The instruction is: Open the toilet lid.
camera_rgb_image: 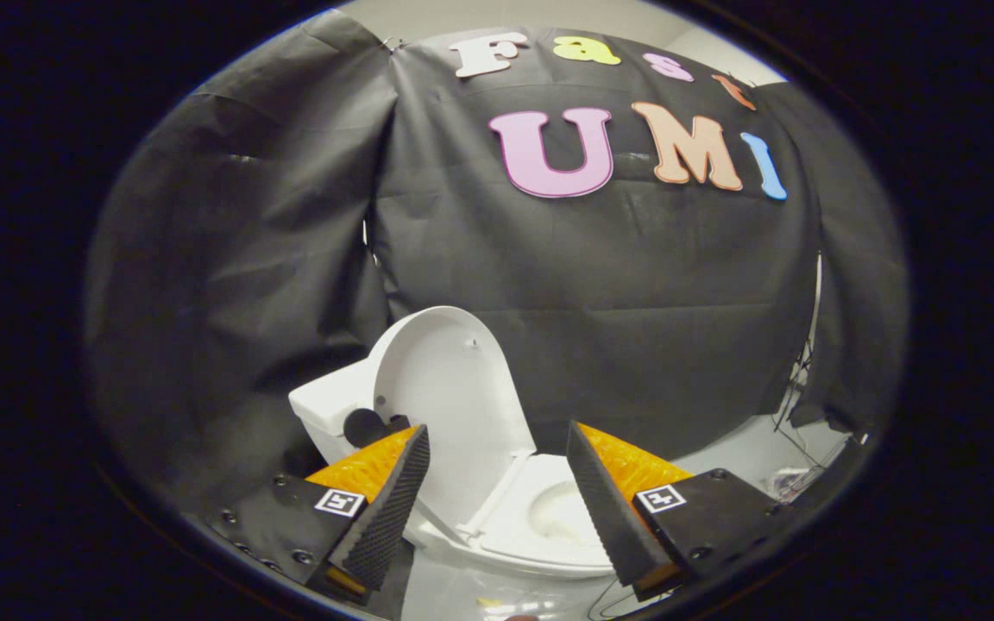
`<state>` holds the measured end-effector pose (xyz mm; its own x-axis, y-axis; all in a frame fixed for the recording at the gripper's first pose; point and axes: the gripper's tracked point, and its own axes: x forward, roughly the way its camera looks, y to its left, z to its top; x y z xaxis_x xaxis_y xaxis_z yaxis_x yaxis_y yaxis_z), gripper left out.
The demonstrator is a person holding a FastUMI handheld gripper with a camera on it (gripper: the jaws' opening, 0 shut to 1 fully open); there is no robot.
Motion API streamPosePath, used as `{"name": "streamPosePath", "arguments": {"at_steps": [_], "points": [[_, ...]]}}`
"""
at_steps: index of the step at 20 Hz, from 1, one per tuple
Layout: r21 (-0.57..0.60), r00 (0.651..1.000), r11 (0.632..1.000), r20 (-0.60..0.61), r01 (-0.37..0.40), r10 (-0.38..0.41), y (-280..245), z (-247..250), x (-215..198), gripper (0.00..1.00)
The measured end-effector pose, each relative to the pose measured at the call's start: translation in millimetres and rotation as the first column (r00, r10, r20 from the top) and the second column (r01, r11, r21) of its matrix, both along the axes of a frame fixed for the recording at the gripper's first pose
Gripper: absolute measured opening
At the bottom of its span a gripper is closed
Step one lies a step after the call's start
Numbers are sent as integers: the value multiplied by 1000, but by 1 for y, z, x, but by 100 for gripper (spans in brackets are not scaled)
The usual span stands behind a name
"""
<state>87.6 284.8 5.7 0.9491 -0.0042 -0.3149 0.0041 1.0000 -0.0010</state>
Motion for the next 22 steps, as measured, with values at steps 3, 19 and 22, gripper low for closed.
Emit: {"name": "streamPosePath", "arguments": {"at_steps": [3, 19, 22], "points": [[-59, 999, 998, 35, -8, 10, -18, 13, -10, 99], [-38, 989, 996, 123, 85, -80, -136, 64, -102, 98], [-32, 988, 995, 125, 98, -93, -153, 60, -109, 98]]}}
